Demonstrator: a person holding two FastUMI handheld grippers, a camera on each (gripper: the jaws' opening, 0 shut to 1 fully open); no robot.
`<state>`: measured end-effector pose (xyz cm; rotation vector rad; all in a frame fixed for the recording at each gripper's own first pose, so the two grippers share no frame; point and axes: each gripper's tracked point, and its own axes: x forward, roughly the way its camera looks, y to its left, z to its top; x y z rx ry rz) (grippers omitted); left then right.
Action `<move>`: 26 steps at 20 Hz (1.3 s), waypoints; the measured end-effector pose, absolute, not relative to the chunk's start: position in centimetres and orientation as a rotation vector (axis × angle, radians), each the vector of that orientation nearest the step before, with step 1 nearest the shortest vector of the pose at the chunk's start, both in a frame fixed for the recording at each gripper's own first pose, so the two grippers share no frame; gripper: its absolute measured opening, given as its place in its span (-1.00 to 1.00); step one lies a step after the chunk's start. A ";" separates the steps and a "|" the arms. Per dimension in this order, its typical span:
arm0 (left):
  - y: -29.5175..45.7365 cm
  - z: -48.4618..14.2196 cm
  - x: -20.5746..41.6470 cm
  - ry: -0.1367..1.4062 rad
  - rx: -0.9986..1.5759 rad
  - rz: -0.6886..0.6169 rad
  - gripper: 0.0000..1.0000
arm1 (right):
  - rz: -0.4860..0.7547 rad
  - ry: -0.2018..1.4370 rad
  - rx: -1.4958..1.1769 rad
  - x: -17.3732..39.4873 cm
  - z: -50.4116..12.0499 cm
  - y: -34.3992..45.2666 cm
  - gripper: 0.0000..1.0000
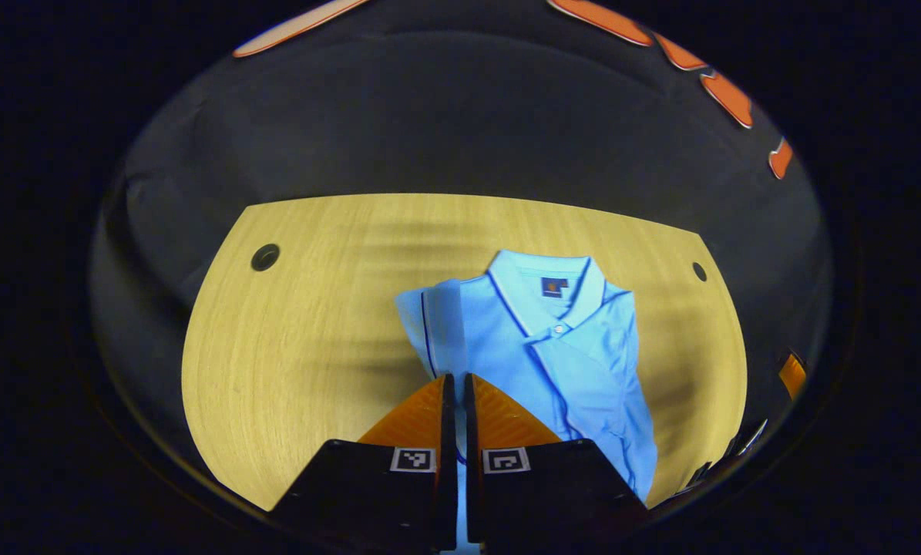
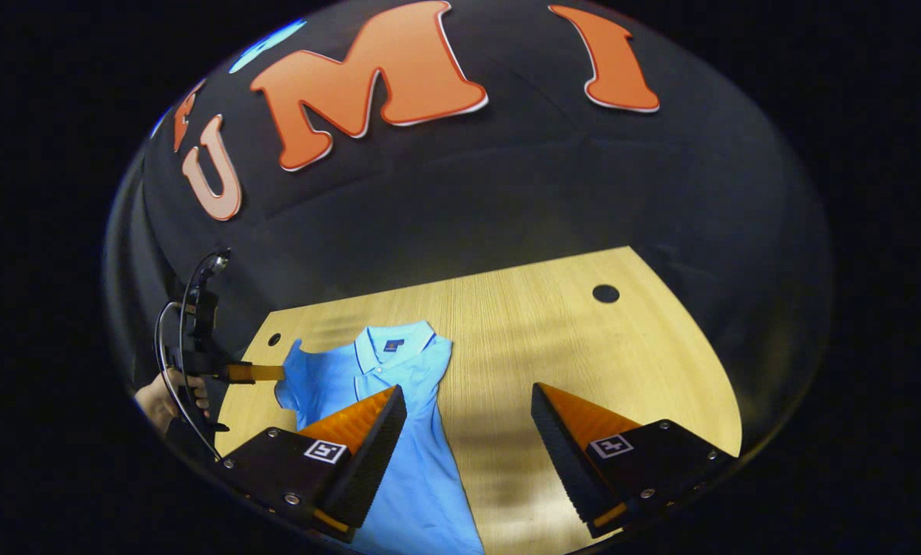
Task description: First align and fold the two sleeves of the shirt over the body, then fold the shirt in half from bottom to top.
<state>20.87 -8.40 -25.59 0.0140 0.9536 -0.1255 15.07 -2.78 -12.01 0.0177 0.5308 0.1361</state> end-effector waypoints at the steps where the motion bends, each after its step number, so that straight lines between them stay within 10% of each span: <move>1: -10.4 -25.7 20.5 0.966 -0.003 -0.157 -0.83 | 0.138 0.511 0.010 14.9 -11.5 -2.9 0.97; 13: -21.8 -31.3 18.8 1.047 0.009 -0.292 -0.69 | 0.076 0.518 0.033 11.5 -12.4 -7.0 0.97; 17: -22.4 -30.6 18.0 1.032 -0.048 -0.297 0.90 | 0.061 0.525 0.012 10.7 -12.9 -7.7 0.97; 26: -14.1 -24.7 12.0 0.917 0.001 -0.244 1.00 | 0.098 0.600 -0.044 7.7 -15.9 -5.2 0.97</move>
